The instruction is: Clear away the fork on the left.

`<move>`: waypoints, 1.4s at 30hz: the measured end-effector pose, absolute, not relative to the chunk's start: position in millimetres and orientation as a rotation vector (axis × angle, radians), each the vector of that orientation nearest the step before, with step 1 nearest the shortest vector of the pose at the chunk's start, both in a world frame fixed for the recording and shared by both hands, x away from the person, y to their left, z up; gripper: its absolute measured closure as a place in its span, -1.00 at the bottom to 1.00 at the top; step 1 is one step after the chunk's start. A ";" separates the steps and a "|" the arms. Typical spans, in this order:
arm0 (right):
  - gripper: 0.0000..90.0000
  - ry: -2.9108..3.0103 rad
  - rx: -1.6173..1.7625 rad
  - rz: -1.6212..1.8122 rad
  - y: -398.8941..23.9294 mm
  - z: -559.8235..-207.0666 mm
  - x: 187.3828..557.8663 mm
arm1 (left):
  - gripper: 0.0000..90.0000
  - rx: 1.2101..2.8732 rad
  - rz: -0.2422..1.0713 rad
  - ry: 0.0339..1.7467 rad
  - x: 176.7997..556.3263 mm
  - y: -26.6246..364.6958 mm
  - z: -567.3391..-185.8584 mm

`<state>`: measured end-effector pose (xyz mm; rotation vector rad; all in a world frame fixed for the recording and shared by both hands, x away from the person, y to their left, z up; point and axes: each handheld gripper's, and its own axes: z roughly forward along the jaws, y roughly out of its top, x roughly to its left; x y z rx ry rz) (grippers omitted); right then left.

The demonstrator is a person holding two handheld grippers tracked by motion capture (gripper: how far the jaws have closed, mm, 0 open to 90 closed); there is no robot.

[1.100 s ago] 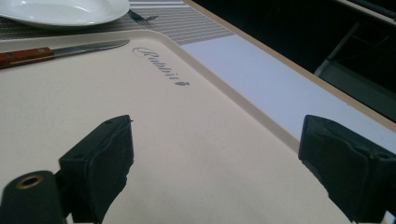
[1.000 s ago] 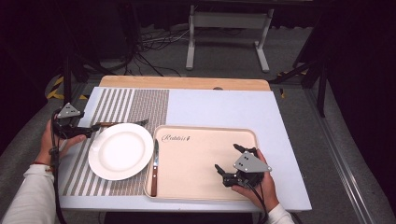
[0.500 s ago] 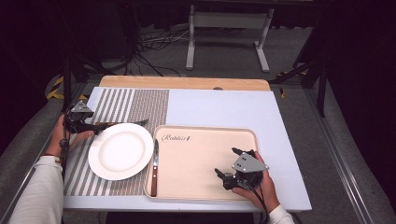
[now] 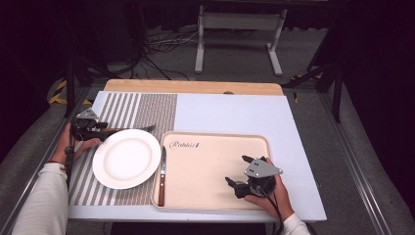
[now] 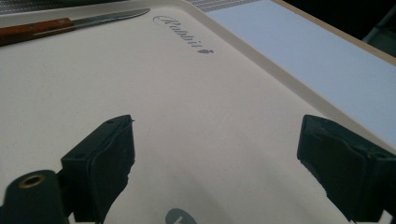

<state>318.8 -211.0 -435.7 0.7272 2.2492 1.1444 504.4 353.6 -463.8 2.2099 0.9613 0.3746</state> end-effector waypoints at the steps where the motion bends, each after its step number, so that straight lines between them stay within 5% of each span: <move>1: -0.73 2.253 0.728 1.144 -211.3 -436.0 319.2 | 0.10 2.219 0.373 0.951 504.0 353.1 -462.9; 11: -0.72 2.253 0.735 1.166 -212.8 -434.6 319.4 | 0.67 2.257 0.370 0.907 498.1 344.5 -460.0; 30: -0.72 2.299 0.709 1.156 -209.4 -436.8 318.4 | 0.66 2.238 0.462 0.972 484.8 352.3 -460.7; 37: -0.72 2.319 0.714 1.153 -207.1 -438.8 320.2 | 0.32 2.196 0.422 1.011 497.2 348.7 -462.1; 42: -0.72 2.331 0.710 1.146 -205.6 -439.5 320.9 | 0.37 2.182 0.390 1.020 501.8 347.7 -463.0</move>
